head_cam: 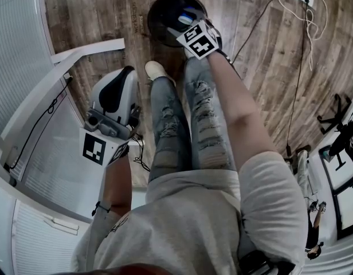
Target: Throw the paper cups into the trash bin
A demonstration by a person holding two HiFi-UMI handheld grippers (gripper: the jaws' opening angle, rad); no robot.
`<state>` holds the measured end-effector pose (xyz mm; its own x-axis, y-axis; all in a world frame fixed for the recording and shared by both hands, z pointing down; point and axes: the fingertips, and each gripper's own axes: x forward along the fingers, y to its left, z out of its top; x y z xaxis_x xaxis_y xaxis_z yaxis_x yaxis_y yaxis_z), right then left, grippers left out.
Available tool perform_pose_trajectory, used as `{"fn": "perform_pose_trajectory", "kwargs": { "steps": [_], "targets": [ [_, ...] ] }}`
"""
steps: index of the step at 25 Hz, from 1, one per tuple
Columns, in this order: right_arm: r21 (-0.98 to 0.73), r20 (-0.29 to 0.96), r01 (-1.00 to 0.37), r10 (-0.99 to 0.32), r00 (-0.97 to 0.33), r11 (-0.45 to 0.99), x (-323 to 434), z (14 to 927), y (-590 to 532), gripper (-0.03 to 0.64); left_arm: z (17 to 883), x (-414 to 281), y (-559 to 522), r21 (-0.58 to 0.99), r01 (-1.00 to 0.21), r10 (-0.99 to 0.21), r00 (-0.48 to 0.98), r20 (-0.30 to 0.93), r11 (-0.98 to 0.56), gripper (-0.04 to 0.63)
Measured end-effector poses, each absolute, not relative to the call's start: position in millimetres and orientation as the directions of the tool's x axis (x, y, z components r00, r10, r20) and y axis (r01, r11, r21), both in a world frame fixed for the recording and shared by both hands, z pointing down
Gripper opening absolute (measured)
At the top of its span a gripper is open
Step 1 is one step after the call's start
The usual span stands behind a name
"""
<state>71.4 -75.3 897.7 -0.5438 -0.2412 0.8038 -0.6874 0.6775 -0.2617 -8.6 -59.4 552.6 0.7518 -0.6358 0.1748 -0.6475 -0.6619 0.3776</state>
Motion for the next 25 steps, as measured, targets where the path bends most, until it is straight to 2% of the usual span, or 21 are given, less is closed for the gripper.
{"fn": "perform_pose_trajectory", "kwargs": {
  "steps": [12,25],
  "targets": [
    [-0.247,0.748,-0.705,-0.332,-0.574,0.664,68.5,832.5,-88.4,0.296,514.0,1.8,-66.0,0.346,-0.642,-0.640,0.756,0.138,-0.684,-0.006],
    [-0.201,0.607,-0.717,-0.490,-0.626,0.667,62.6,705.7,-109.1,0.295,445.8,10.3,-60.7,0.288,-0.632,-0.635,0.767,0.098,-0.719,-0.006]
  ]
}}
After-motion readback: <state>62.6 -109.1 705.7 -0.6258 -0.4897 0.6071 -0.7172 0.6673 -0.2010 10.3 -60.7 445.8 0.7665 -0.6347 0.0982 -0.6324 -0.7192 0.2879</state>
